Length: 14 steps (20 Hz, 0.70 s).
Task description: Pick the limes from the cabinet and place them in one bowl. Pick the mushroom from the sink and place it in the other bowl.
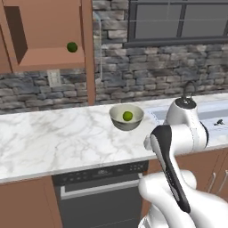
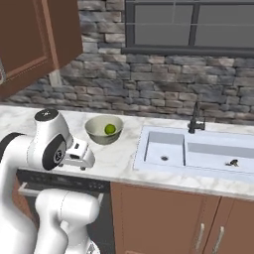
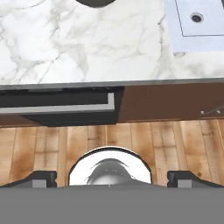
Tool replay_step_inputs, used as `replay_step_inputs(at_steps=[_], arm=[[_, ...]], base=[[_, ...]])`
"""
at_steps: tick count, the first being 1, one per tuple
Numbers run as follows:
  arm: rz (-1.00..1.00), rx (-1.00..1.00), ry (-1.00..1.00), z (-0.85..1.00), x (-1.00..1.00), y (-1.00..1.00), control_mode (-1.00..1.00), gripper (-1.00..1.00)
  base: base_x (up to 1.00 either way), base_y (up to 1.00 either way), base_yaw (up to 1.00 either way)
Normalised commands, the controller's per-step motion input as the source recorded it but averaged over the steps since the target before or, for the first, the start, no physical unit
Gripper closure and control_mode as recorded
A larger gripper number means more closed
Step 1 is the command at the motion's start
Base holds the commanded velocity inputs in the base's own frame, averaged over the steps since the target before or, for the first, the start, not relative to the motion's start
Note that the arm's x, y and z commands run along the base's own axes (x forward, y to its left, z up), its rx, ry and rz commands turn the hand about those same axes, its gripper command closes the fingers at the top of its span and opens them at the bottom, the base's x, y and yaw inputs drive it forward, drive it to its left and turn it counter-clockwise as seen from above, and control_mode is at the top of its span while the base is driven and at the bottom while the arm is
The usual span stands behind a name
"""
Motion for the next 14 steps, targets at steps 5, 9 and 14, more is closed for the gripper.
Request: replay_step_inputs(at_steps=[5, 9, 14], arm=[[0.00, 0.00, 0.00, 0.00, 0.00, 0.00, 1.00, -1.00], [0.00, 0.00, 0.00, 0.00, 0.00, 0.00, 1.00, -1.00], [0.00, 0.00, 0.00, 0.00, 0.00, 0.00, 1.00, -1.00]], base=[[-0.03, 0.76, -0.15], [0.00, 0.86, -0.11], [0.06, 0.70, -0.12]])
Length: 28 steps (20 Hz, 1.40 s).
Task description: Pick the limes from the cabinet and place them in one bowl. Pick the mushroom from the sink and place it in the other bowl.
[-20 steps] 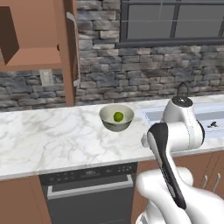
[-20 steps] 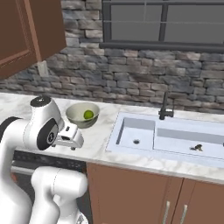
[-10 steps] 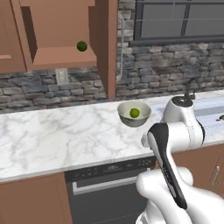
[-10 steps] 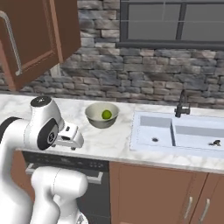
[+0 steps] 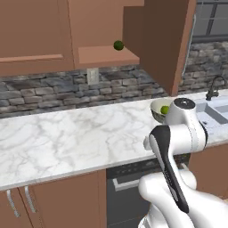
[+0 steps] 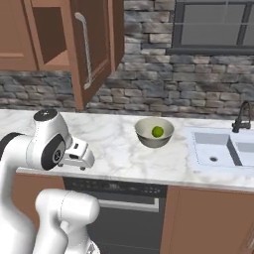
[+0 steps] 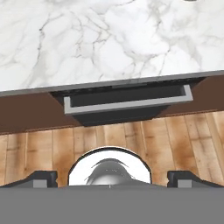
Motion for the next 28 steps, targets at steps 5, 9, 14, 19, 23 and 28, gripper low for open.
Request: replay_step_inputs(at_steps=[5, 9, 14, 19, 23, 28], arm=[[0.00, 0.00, 0.00, 0.00, 0.00, 0.00, 1.00, -1.00], [0.00, 0.00, 0.00, 0.00, 0.00, 0.00, 1.00, -1.00], [0.00, 0.00, 0.00, 0.00, 0.00, 0.00, 1.00, -1.00], [0.00, 0.00, 0.00, 0.00, 0.00, 0.00, 1.00, -1.00], [0.00, 0.00, 0.00, 0.00, 0.00, 0.00, 1.00, -1.00], [0.00, 0.00, 0.00, 0.00, 0.00, 0.00, 1.00, -1.00]], base=[[0.14, 0.51, -0.11], [0.04, 0.26, -0.02], [0.00, 0.16, 0.00], [0.37, 0.51, 0.00], [0.47, 0.16, 0.00], [0.54, 0.02, 0.00]])
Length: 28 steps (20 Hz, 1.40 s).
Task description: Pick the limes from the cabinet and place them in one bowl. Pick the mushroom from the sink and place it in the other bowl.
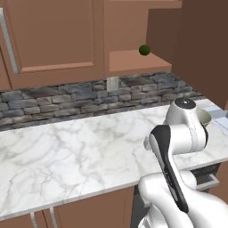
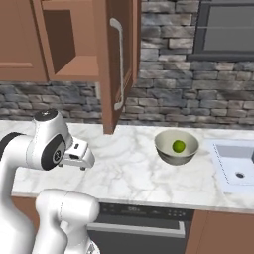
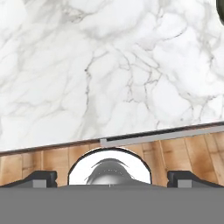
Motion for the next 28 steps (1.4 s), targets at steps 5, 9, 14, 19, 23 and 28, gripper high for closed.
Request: replay_step_inputs(at_steps=[5, 9, 14, 19, 23, 28], arm=[[0.00, 0.00, 0.00, 0.00, 0.00, 0.00, 1.00, -1.00], [0.00, 0.00, 0.00, 0.00, 0.00, 0.00, 1.00, -1.00], [0.00, 0.00, 0.00, 0.00, 0.00, 0.00, 1.00, -1.00], [0.00, 0.00, 0.00, 0.00, 0.00, 0.00, 1.00, -1.00], [0.00, 0.00, 0.00, 0.00, 0.00, 0.00, 1.00, -1.00], [0.00, 0.00, 0.00, 0.00, 0.00, 0.00, 1.00, -1.00]], base=[[0.48, 0.22, 0.00], [0.27, 0.29, -0.03], [0.01, 0.43, -0.02], [0.00, 0.55, -0.02], [0.00, 0.49, 0.00], [0.01, 0.35, -0.01]])
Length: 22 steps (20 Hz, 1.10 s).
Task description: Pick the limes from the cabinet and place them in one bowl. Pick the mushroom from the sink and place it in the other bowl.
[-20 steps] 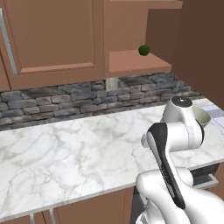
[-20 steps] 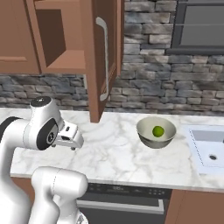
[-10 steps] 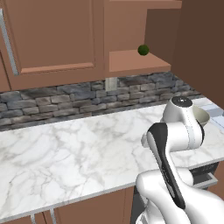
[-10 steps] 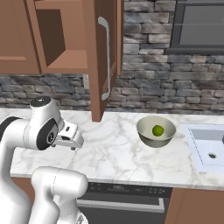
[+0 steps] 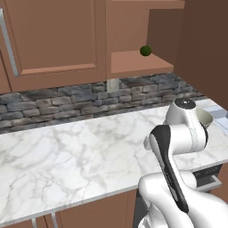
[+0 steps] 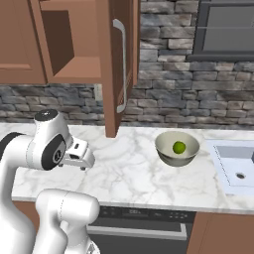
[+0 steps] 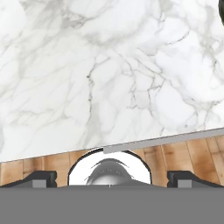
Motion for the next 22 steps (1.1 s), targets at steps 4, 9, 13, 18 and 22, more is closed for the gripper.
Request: replay_step_inputs(at_steps=[4, 9, 13, 18, 22], arm=[[0.00, 0.00, 0.00, 0.00, 0.00, 0.00, 1.00, -1.00], [-0.02, -0.01, -0.07, 0.15, 0.00, 0.10, -1.00, -1.00], [-0.07, -0.06, -0.20, 0.40, 0.03, 0.07, -1.00, -1.00], [-0.09, 0.00, -0.24, 0.65, 0.11, 0.14, -1.00, -1.00], [-0.10, 0.03, -0.28, 0.71, 0.04, 0.15, -1.00, -1.00]], base=[[-0.01, 0.12, 0.01], [0.00, 0.00, 0.00], [0.00, 0.00, 0.00], [0.00, 0.00, 0.00], [0.00, 0.00, 0.00]])
